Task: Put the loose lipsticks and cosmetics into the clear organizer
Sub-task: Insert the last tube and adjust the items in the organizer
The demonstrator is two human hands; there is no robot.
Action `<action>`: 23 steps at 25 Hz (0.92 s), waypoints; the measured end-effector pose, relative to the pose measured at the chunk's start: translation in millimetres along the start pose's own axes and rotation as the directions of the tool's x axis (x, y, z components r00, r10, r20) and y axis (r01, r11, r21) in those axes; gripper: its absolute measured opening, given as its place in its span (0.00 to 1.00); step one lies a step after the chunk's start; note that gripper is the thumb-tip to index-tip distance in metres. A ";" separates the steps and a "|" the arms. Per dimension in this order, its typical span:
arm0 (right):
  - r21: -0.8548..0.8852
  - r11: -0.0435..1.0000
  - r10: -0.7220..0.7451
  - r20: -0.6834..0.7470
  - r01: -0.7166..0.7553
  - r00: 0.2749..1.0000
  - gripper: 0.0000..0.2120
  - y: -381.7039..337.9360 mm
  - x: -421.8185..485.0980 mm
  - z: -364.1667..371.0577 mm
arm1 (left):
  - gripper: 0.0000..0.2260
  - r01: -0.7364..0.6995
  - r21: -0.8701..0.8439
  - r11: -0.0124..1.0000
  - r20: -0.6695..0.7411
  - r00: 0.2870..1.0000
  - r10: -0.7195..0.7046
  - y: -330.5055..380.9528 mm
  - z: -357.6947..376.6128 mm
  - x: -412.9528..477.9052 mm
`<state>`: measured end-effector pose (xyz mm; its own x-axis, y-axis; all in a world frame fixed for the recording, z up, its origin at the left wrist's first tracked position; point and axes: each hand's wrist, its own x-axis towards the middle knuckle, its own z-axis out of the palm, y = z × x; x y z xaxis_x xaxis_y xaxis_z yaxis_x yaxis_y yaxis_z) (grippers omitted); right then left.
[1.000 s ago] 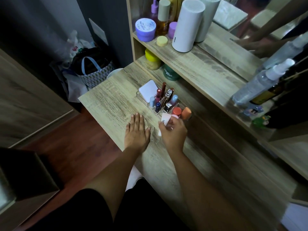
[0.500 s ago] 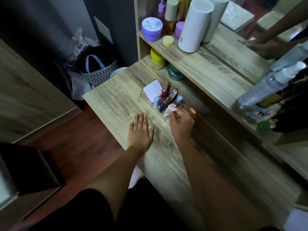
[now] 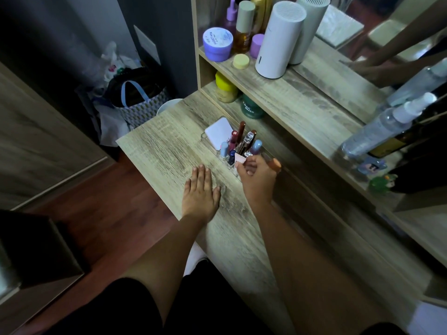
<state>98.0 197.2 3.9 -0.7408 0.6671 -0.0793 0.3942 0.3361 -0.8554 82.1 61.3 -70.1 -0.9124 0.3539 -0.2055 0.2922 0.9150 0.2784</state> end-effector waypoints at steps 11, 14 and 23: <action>-0.293 0.886 -0.341 0.110 0.358 0.934 0.28 -24.8 9.6 -24.9 | 0.28 -0.005 -0.005 1.000 0.017 1.000 0.005 0.9 -3.8 -1.2; -0.472 0.792 -0.296 0.258 0.388 0.920 0.32 -27.2 19.8 -30.1 | 0.27 -0.006 -0.015 1.000 0.019 1.000 0.007 1.9 -5.8 -1.9; -0.455 0.779 -0.304 0.329 0.432 0.894 0.31 -32.5 22.3 -24.8 | 0.27 -0.008 -0.027 1.000 0.023 1.000 0.008 1.7 -6.5 -1.8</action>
<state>82.2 217.7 42.6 -0.9612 0.2752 0.0209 0.2339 0.8525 -0.4675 82.4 60.9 -63.1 -0.9031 0.3659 -0.2247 0.2913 0.9066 0.3052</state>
